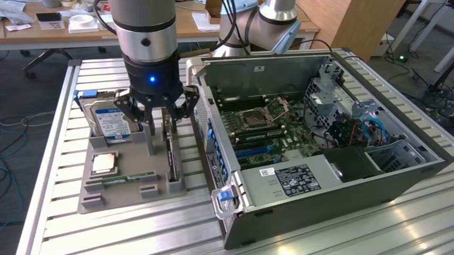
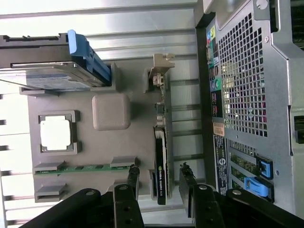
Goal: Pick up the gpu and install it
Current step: 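Pick up the gpu and move the gpu toward the slot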
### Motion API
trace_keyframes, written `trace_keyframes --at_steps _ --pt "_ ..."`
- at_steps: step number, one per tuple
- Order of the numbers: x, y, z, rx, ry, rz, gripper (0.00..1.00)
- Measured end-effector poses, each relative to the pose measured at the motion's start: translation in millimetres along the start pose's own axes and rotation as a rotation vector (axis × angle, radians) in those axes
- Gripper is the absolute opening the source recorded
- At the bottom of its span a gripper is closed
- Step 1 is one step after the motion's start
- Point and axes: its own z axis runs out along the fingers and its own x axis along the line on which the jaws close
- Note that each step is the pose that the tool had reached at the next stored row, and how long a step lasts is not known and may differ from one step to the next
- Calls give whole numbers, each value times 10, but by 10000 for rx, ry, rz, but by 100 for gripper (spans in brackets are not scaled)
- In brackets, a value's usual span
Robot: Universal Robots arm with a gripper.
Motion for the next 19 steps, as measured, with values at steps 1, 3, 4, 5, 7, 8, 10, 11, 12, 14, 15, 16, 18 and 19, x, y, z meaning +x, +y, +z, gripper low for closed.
trace_keyframes --at_steps 1,3,4,5,7,8,10,11,12,14,15,16,18,19 --pt "0 0 2 9 -4 1 47" --pt "0 -1 20 19 -4 7 47" --pt "0 -2 33 21 -5 19 47" --pt "1 -2 46 22 -5 33 47" --pt "1 -3 70 23 -5 60 47" --pt "-2 -3 81 24 -5 69 47" --pt "-13 -2 96 25 -5 73 47" --pt "-15 -2 98 24 -5 74 47" --pt "-15 -2 99 24 -6 75 47" --pt "-15 -3 99 24 -6 74 47" --pt "-15 -3 99 24 -6 74 47" --pt "-15 -3 99 24 -6 74 47" --pt "-16 -2 102 23 -6 74 47" --pt "-17 -2 105 21 -8 74 47"
